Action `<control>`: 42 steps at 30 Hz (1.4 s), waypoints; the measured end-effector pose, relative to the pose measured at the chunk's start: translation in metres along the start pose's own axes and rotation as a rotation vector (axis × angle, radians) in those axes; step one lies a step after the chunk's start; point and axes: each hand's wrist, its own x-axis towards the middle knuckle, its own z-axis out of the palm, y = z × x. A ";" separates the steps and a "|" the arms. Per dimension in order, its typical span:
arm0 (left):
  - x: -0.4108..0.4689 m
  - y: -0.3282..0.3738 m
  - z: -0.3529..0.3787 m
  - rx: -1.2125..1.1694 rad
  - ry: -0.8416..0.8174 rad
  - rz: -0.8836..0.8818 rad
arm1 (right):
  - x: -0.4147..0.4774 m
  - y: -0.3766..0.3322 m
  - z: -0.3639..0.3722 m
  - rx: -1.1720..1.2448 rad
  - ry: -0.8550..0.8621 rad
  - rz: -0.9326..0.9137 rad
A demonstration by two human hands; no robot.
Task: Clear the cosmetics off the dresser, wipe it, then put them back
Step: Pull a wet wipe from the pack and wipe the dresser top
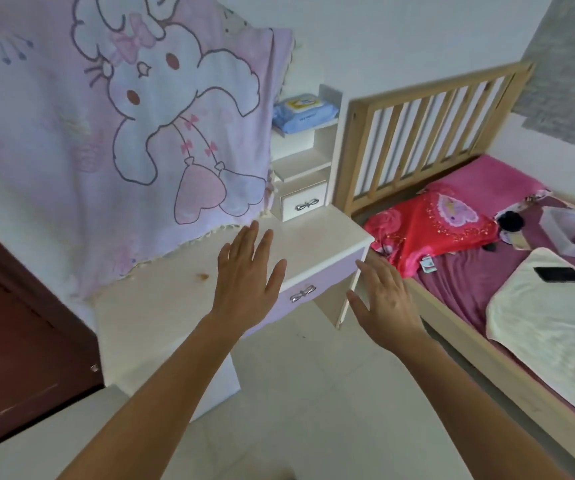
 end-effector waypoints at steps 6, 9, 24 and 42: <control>0.145 0.055 0.035 0.000 0.015 0.109 | 0.115 0.078 -0.046 0.007 0.072 0.080; 0.203 0.068 0.054 0.048 0.053 0.146 | 0.171 0.115 -0.046 0.000 0.077 0.052; 0.435 0.070 0.130 0.291 -0.042 -0.181 | 0.484 0.221 -0.028 0.059 -0.054 -0.213; 0.574 -0.063 0.164 0.137 0.009 -0.137 | 0.653 0.123 0.053 0.363 0.194 -0.297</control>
